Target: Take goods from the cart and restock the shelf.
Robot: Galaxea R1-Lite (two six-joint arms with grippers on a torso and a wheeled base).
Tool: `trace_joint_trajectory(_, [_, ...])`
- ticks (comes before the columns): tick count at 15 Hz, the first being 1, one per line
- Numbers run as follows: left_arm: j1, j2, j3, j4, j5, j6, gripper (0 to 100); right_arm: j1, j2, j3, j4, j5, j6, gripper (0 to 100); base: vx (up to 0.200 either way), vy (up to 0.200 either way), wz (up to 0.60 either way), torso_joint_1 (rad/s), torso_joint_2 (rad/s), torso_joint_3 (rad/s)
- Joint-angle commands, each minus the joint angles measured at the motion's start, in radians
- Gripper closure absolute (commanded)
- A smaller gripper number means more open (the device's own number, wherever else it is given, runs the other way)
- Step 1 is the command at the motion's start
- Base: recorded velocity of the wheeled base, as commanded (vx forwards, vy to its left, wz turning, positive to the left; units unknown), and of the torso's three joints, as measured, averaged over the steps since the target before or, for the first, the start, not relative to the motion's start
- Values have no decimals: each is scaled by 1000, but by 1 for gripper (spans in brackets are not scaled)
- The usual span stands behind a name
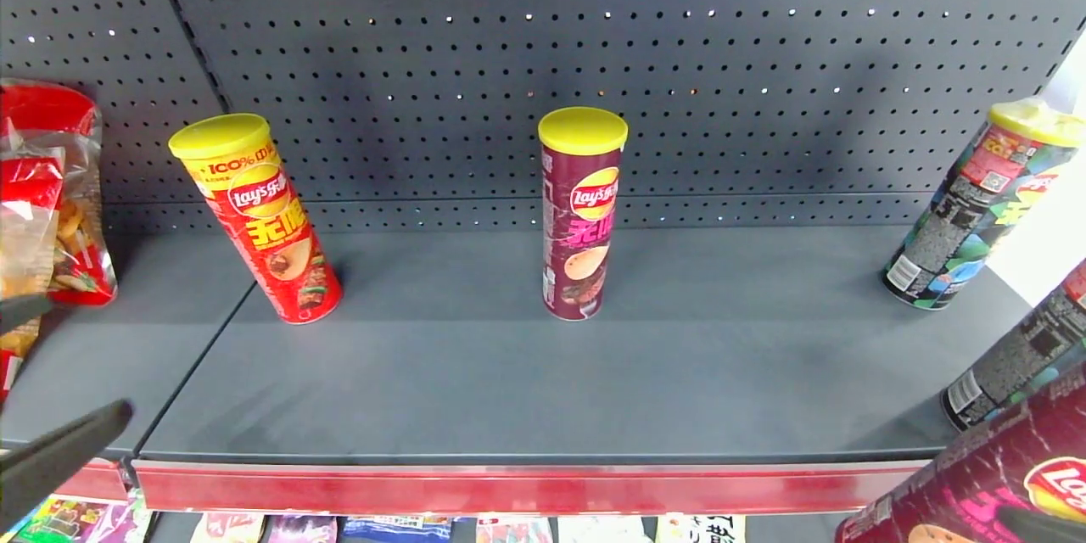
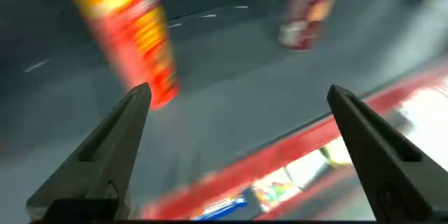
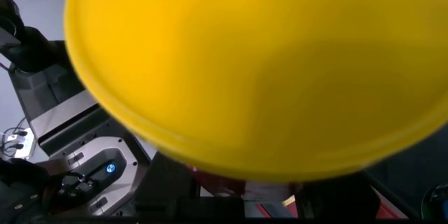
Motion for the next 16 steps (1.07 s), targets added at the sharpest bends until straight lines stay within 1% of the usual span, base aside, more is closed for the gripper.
trace_joint_trajectory(1, [-214, 439, -213, -46, -116, 46, 0, 0, 9, -5, 0, -2, 0, 100, 0, 0, 0, 0, 0, 0])
trace_joint_trajectory(2, [-240, 494, -239, -50, -114, 51, 0, 0, 10, -7, 0, -3, 0, 100, 0, 0, 0, 0, 0, 0])
trace_joint_trajectory(3, [-286, 580, -275, -96, -114, 51, 0, 0, 9, -7, 0, -5, 0, 100, 0, 0, 0, 0, 0, 0])
trace_joint_trajectory(5, [-318, 660, -305, -159, -106, 51, 0, 0, 7, -8, 0, -6, 0, 100, 0, 0, 0, 0, 0, 0])
trace_joint_trajectory(6, [-337, 758, -337, -225, -103, 52, 0, 0, 5, -8, 0, -6, 0, 100, 0, 0, 0, 0, 0, 0])
trace_joint_trajectory(7, [-340, 796, -355, -243, -102, 54, 0, 0, 7, -7, 0, -6, 0, 100, 0, 0, 0, 0, 0, 0])
trace_joint_trajectory(8, [-349, 839, -387, -257, -93, 69, 0, 0, 9, -7, 0, -6, 0, 100, 0, 0, 0, 0, 0, 0])
trace_joint_trajectory(9, [-352, 864, -410, -260, -89, 77, 0, 0, 10, -7, 0, -6, 0, 100, 0, 0, 0, 0, 0, 0])
trace_joint_trajectory(10, [-355, 917, -463, -266, -85, 83, 0, 0, 15, -7, 0, -5, 0, 100, 0, 0, 0, 0, 0, 0])
trace_joint_trajectory(12, [-363, 997, -530, -285, -69, 100, 0, 0, 16, -7, 0, -5, 0, 100, 0, 0, 0, 0, 0, 0])
trace_joint_trajectory(14, [-378, 1034, -582, -286, -69, 100, 0, 0, 16, -7, 0, -5, 2, 100, 0, 0, 0, 0, 0, 0])
trace_joint_trajectory(15, [-383, 1074, -634, -286, -68, 100, 0, 0, 16, -5, 0, -5, 2, 100, 0, 0, 0, 0, 0, 0])
trace_joint_trajectory(16, [-386, 1098, -664, -286, -65, 100, 0, 0, 16, -3, 0, -5, 2, 100, 0, 0, 0, 0, 0, 0])
